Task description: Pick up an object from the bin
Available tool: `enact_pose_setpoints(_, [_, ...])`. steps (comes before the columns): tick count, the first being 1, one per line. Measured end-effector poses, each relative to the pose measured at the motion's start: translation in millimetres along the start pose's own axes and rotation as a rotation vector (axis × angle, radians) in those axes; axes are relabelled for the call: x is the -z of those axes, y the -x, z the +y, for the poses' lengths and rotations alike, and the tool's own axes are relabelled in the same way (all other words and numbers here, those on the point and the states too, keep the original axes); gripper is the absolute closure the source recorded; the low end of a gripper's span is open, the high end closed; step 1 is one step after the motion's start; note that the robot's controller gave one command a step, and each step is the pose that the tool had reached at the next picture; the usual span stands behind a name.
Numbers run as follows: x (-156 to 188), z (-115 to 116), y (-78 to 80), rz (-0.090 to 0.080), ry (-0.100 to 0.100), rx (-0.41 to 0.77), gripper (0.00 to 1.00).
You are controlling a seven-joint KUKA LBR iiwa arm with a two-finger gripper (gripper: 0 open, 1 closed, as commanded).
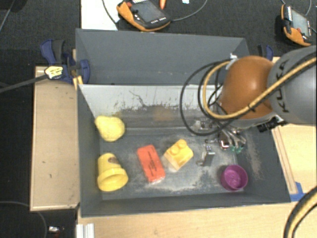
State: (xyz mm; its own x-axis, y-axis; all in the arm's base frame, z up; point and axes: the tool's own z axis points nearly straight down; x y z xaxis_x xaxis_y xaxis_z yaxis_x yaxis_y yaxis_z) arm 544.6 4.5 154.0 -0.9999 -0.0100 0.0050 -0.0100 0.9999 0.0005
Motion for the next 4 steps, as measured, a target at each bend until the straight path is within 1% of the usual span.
enact_pose_setpoints(1, [4,0,1.8,-0.008,0.000,0.000,0.00])
enact_pose_setpoints(2, [-85,31,27.1,-0.002,0.001,0.316,0.00])
enact_pose_setpoints(3, [-4,37,31.3,-0.011,-0.002,0.346,0.00])
enact_pose_setpoints(4, [-54,30,35.6,0.001,0.001,0.457,0.00])
